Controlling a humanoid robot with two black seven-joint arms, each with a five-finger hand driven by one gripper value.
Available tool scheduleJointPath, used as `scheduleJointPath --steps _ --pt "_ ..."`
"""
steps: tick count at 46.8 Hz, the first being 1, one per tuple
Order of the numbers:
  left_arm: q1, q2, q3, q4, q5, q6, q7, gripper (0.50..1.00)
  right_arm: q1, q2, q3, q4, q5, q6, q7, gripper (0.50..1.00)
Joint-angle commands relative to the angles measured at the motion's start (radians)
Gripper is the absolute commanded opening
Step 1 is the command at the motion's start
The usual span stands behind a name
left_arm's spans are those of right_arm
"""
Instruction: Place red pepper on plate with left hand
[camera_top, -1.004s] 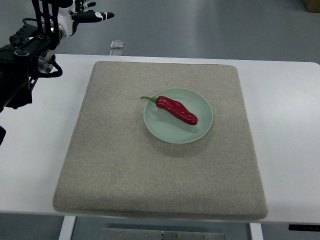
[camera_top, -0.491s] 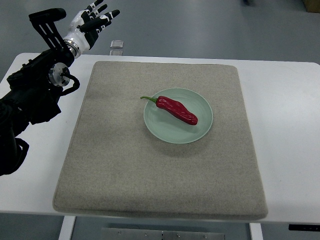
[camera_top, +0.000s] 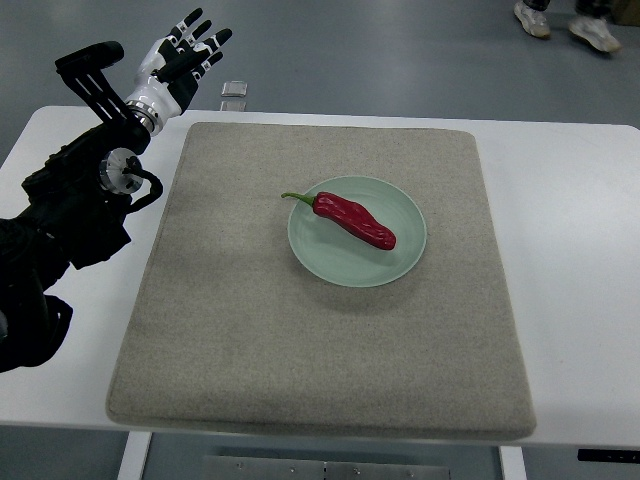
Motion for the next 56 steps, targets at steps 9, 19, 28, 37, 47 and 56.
scheduleJointPath --steps 9,19,28,37,47,56 --pt "0.004 -0.009 -0.048 -0.016 -0.001 0.114 0.021 0.962 0.000 0.000 0.000 0.000 0.000 -0.001 0.000 0.932" --pt "0.007 -0.009 -0.059 -0.031 -0.001 0.105 0.019 0.962 0.000 0.000 0.000 0.000 0.000 0.001 0.000 0.932" --pt "0.008 -0.009 -0.060 -0.044 0.014 0.105 0.018 0.964 0.000 0.000 0.000 0.000 0.000 -0.001 0.000 0.932" --pt "0.007 -0.009 -0.055 -0.044 0.015 0.103 0.018 0.964 0.000 0.000 0.000 0.000 0.000 0.001 0.000 0.932" --pt "0.005 -0.009 -0.060 -0.044 0.015 0.103 0.018 0.973 0.000 0.000 0.000 0.000 0.000 0.001 0.000 0.932" --pt "-0.001 -0.009 -0.060 -0.044 0.015 0.103 0.018 0.973 0.000 0.000 0.000 0.000 0.000 0.001 0.000 0.932"
